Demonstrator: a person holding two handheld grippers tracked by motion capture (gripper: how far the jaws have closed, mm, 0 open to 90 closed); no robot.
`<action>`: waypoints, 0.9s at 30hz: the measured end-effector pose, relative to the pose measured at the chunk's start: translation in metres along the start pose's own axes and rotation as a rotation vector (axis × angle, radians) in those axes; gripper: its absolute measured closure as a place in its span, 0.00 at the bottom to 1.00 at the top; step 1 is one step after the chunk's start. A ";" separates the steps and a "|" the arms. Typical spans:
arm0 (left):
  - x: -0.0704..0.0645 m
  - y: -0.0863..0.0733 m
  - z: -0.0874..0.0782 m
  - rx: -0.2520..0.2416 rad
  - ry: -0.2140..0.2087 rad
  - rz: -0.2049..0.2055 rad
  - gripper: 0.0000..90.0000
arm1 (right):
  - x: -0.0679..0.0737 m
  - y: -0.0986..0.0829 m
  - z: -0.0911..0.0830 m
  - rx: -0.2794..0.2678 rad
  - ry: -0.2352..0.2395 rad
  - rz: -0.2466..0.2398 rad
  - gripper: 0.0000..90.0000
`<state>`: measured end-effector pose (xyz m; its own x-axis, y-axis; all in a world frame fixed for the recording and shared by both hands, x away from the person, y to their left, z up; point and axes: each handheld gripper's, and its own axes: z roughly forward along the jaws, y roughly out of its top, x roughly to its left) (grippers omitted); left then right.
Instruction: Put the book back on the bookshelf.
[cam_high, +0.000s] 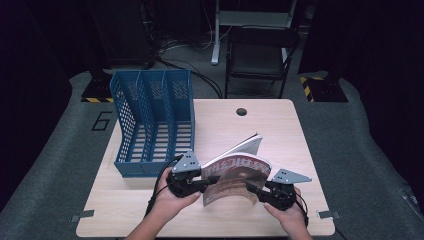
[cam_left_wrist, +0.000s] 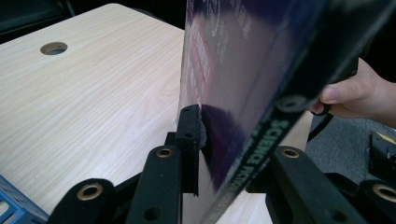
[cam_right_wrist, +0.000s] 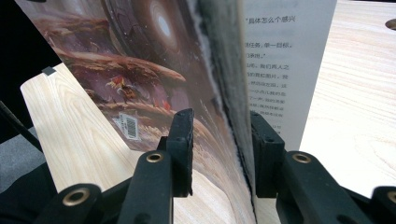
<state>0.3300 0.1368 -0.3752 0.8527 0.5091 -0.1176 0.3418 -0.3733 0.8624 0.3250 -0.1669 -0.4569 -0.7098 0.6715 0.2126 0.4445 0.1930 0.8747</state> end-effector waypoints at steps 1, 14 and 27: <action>0.000 0.001 0.000 -0.004 0.000 -0.008 0.82 | 0.000 0.000 0.000 -0.001 0.000 -0.001 0.74; 0.001 0.013 0.002 -0.004 -0.006 0.004 0.85 | -0.002 -0.001 0.001 0.003 -0.002 0.003 0.74; -0.003 0.024 0.002 0.045 0.027 0.028 0.89 | -0.006 -0.003 0.002 0.024 0.005 0.011 0.72</action>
<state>0.3364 0.1245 -0.3555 0.8515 0.5184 -0.0795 0.3354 -0.4217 0.8424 0.3286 -0.1703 -0.4618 -0.7073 0.6703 0.2247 0.4658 0.2028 0.8613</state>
